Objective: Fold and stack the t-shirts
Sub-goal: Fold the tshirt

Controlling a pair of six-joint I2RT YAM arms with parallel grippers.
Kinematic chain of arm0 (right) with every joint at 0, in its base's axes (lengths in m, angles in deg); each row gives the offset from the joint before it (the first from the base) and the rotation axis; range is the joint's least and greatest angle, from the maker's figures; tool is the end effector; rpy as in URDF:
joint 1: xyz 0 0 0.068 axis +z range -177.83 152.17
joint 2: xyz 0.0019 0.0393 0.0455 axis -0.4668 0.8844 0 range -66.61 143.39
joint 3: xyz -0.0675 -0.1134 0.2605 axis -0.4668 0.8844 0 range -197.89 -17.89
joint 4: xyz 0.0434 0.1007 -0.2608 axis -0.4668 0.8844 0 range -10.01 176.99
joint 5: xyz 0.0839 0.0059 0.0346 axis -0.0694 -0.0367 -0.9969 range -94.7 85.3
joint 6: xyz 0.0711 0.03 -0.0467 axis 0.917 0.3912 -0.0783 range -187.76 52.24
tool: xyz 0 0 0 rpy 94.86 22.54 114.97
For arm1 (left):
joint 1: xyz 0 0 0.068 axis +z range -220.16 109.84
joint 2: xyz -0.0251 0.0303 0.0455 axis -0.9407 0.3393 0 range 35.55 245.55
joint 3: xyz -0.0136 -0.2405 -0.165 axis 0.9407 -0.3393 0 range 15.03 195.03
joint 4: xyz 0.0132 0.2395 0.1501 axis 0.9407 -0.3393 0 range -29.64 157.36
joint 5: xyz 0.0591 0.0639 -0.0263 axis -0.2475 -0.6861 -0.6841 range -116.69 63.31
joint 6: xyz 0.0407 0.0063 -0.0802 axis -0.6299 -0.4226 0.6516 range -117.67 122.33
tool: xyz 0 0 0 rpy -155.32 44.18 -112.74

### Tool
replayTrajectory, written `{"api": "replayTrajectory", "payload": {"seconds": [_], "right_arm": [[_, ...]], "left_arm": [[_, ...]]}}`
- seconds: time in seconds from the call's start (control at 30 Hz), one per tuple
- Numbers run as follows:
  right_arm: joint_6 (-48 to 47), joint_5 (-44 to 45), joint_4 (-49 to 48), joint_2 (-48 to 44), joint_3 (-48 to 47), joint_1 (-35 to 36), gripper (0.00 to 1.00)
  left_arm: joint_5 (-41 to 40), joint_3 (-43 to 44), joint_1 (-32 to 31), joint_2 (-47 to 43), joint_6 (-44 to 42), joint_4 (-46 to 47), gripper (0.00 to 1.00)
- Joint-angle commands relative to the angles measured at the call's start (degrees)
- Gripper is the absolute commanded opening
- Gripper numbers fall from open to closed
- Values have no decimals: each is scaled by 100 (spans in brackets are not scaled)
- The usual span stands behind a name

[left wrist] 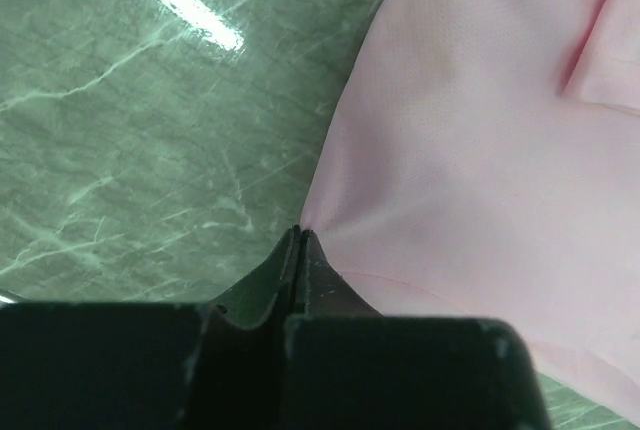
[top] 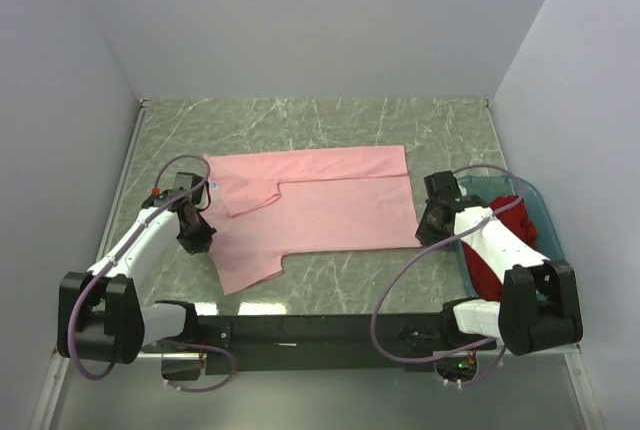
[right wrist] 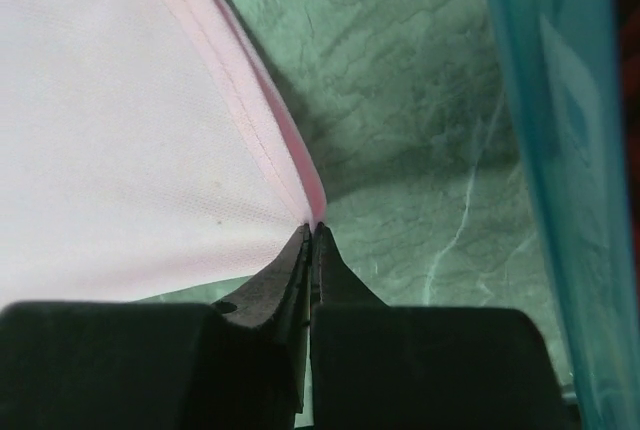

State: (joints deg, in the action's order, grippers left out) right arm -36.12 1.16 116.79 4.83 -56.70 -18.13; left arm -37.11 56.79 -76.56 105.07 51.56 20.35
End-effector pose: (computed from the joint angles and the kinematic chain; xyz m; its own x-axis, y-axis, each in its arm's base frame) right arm 0.2397 0.0325 0.1444 -0.8550 0.3833 -0.3494 0.3716 0.9227 0.1029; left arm 0.2261 -0.0106 0.1598 -0.6734 -0.6740 -0.3038 -0.6854 0.7231 -0.0851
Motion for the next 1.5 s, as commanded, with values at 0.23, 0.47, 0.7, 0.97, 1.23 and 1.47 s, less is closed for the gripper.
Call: {"api": "replayTrajectory", "payload": {"seconds": [0.23,0.47,0.7,0.97,1.23,1.47], "right_arm": [[-131,301,398,650,-1286,-47,0],[-219,397,390,1266,-1963,-64,0],[-237,441,390,1838,-2561,-126,0],[-255,459,364,2462,-3159,-213,0],[-228,398,197,2893,-3353,-258,0],[-219,424,-23,3113,-3335,-266,0]], "left_arm": [[39,956,287,501,-326,-178,1],[101,1554,411,1177,-520,-90,1],[13,2239,525,1767,-722,-63,1],[-57,2907,604,2434,-1021,-2,1],[-189,3110,613,2839,-1153,156,1],[-312,2926,604,3015,-1197,393,1]]}}
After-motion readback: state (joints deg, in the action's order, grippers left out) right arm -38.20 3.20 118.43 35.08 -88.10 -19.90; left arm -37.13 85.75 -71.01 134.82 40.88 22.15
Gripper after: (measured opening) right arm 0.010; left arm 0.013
